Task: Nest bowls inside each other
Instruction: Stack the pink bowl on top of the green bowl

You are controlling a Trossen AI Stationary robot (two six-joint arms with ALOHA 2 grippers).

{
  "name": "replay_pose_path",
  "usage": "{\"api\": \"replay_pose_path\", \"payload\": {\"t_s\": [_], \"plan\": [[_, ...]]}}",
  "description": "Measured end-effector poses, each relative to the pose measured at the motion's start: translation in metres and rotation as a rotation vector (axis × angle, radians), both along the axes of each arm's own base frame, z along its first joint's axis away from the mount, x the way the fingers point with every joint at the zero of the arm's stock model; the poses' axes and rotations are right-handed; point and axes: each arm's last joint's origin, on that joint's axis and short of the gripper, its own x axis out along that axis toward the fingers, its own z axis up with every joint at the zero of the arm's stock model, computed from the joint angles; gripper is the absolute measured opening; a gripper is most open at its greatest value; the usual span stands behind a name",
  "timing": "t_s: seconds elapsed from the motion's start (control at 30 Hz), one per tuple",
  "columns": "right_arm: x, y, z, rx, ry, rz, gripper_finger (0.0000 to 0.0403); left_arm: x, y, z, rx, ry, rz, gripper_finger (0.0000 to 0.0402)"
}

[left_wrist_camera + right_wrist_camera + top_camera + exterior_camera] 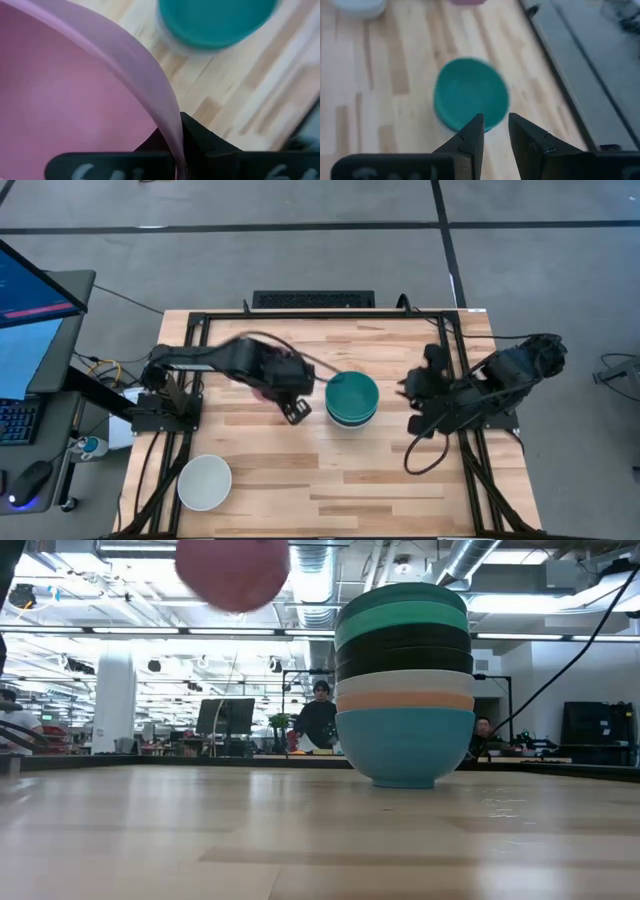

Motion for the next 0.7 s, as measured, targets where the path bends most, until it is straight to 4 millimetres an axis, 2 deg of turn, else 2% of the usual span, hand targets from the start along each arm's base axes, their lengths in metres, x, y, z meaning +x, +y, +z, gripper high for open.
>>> {"api": "replay_pose_path", "payload": {"t_s": [0.07,0.17,0.3,0.47,0.53,0.7], "plan": [[-0.009,-0.009,0.007,-0.020,-0.051,-0.030,0.0111,-0.004,0.006,0.022,0.006,-0.092,0.011,0.0001],[-0.026,-0.024,0.017,0.006,-0.123,-0.094,0.0111,-0.001,0.015,0.036,0.015,-0.161,0.044,0.0001],[-0.052,-0.045,0.021,0.091,-0.199,-0.185,0.0111,0.016,0.022,0.031,0.042,-0.166,0.009,0.0000],[-0.083,-0.061,0.010,0.167,-0.243,-0.257,0.0111,0.046,0.034,0.019,0.026,-0.252,-0.074,0.0000],[-0.091,-0.066,0.003,0.202,-0.259,-0.296,0.0111,0.059,0.040,0.016,0.025,-0.307,-0.092,0.0000],[-0.102,-0.071,-0.015,0.248,-0.264,-0.363,0.0111,0.070,0.053,0.019,0.001,-0.409,-0.103,0.0000]]}}
